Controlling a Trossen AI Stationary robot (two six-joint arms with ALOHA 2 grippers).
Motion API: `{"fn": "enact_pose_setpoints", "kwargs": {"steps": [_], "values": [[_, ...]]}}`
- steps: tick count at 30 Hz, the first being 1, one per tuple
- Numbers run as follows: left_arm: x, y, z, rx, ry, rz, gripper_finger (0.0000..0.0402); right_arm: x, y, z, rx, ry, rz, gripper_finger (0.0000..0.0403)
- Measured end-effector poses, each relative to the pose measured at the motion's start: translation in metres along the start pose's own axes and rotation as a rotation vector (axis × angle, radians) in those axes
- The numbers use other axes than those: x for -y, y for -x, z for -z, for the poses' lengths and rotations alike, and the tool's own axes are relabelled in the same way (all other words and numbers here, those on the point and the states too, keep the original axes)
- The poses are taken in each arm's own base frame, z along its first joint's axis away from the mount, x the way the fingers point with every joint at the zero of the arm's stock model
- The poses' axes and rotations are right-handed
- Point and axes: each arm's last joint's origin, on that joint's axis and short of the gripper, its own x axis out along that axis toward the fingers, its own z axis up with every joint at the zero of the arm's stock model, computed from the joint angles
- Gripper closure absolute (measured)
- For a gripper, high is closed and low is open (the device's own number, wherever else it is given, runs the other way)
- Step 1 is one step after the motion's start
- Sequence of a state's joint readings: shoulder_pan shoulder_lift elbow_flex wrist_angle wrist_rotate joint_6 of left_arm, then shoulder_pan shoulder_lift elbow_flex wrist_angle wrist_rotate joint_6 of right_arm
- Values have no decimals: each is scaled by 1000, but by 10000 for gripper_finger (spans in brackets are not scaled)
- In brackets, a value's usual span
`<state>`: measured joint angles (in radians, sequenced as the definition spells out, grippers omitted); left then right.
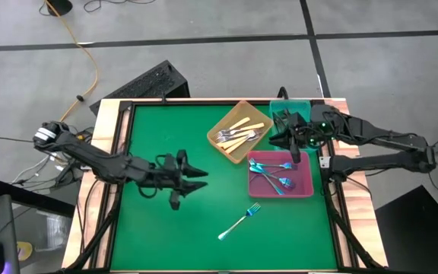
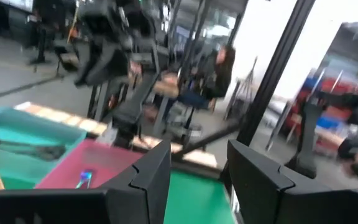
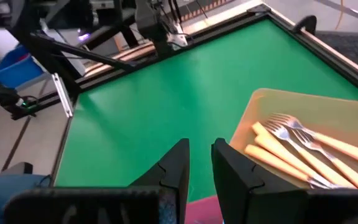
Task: Sort silverware by color (type)
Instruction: Put the blue fork into the pink bin
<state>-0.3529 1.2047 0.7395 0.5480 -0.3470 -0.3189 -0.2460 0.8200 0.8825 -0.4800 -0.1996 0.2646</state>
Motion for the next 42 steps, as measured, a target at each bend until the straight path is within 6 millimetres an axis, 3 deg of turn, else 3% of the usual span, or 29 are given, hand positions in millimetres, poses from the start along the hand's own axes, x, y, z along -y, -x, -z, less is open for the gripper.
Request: {"fn": "enact_pose_setpoints", "kwargs": {"steps": [11,16,21,33,38,42], "values": [[31,-85,-4,-300,-83,-139,259,-8,0,2,-10,-2,-42,310],[40,-115,12,-497,-152,-180,259,-11,-1,3,-12,5,-43,310],[40,-140,24,-590,-74,-256,259,-12,-1,3,-14,5,-47,310],[10,-170,132,-1044,147,-233,259,-12,-1,3,-11,5,-43,310],[7,-174,127,-1020,144,-215,259,-12,-1,2,-4,-2,-45,310],[3,-176,135,-1026,138,-207,259,-12,-1,2,-4,-10,-44,310]]}}
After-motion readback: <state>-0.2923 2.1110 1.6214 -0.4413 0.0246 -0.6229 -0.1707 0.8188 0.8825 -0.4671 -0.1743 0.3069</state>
